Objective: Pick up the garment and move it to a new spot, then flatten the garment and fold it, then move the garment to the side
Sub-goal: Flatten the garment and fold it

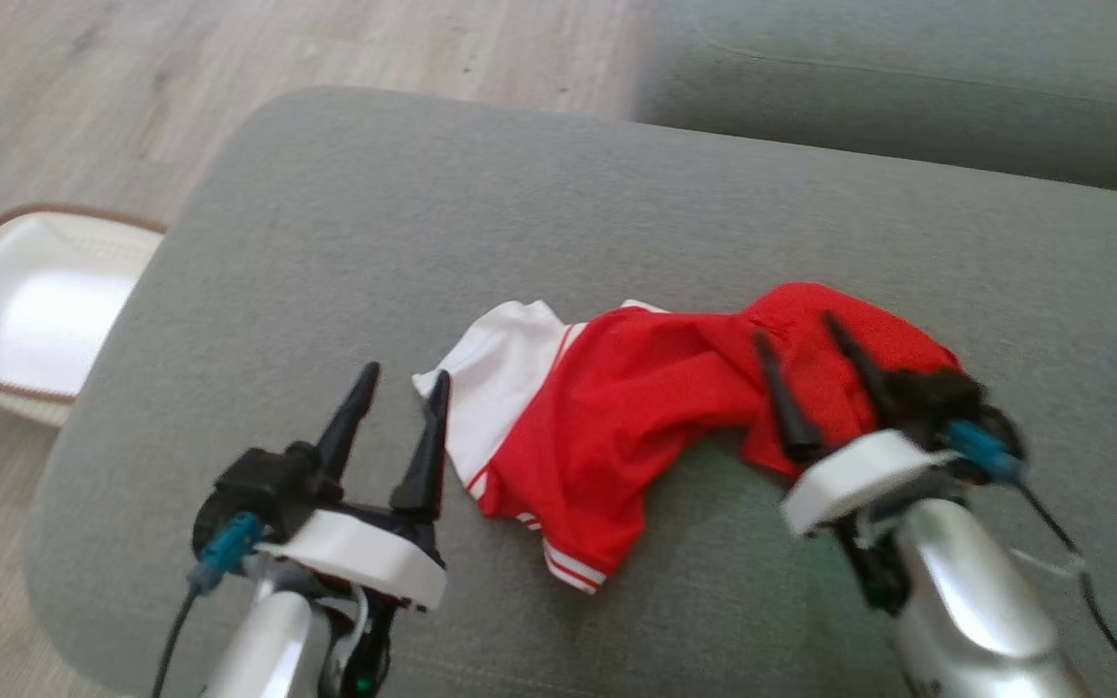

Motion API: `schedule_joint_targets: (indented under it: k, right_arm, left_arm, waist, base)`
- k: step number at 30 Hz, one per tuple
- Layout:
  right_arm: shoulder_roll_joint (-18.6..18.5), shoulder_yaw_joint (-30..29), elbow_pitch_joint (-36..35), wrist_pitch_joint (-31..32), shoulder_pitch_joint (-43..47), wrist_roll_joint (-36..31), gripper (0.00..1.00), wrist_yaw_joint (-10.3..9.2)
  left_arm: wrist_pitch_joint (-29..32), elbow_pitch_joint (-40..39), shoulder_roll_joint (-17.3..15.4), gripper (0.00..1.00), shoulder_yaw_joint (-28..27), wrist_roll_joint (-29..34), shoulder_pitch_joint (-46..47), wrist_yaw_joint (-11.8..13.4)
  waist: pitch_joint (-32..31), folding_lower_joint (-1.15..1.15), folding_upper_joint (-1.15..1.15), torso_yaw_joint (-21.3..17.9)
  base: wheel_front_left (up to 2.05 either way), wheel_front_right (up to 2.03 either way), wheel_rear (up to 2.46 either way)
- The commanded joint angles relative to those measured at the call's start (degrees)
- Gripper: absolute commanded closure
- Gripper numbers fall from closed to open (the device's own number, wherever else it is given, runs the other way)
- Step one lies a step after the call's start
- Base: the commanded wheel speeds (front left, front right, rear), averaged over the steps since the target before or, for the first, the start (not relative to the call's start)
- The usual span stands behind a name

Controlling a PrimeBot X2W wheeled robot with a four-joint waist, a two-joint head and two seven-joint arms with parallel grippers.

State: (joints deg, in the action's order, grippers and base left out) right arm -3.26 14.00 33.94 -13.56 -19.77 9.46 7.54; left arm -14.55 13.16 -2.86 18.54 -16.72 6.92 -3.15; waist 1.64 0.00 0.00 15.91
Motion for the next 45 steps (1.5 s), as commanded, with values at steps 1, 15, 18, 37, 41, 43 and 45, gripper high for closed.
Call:
schedule_joint_targets:
  k: [1,15,18,37,41,43,45]
  right_arm:
    - [0.4,-0.2,-2.8,-0.9,0.3,-1.0,0.0,-0.05]
    - [0.4,-11.5,-21.9,-1.4,16.1,-2.9,0.0,-0.05]
    - [0.4,-11.2,-23.0,-1.4,17.0,-3.1,0.0,-0.05]
    - [0.4,-0.1,-11.1,3.1,10.7,-11.6,0.0,-0.05]
    - [0.4,-1.3,-6.0,4.4,7.9,-12.8,0.0,-0.05]
    - [0.4,-1.7,-3.7,5.0,6.8,-13.3,0.0,-0.05]
    - [0.4,-2.4,-1.5,5.3,5.8,-13.8,0.0,-0.05]
  left_arm:
    - [-0.4,-2.1,0.0,0.0,-2.6,0.4,2.4,0.3]
    - [-0.4,-3.1,0.0,0.0,-6.8,0.5,1.1,1.0]
    - [-0.4,-2.9,0.0,0.0,-6.8,0.4,1.1,0.9]
    - [-0.4,-1.8,0.0,0.0,-1.9,-1.6,3.9,0.5]
    - [-0.4,-1.8,0.0,0.0,-1.3,-2.2,4.6,0.8]
    - [-0.4,-1.8,0.0,0.0,-0.8,-2.4,4.8,0.8]
    - [-0.4,-1.7,0.0,0.0,-0.4,-2.7,4.9,0.9]
  waist:
    - [-0.2,0.0,0.0,-1.1]
    - [-0.1,0.0,0.0,-6.9]
    - [0.1,0.0,0.0,-7.1]
    - [4.8,0.0,0.0,-1.2]
    - [6.0,0.0,0.0,0.3]
    - [6.5,0.0,0.0,1.0]
    - [6.9,0.0,0.0,1.6]
  base:
    - [0.0,0.0,0.0]
    - [0.0,0.0,0.0]
    - [0.0,0.0,0.0]
    - [0.0,0.0,0.0]
    - [0.0,0.0,0.0]
    - [0.0,0.0,0.0]
    - [0.0,0.0,0.0]
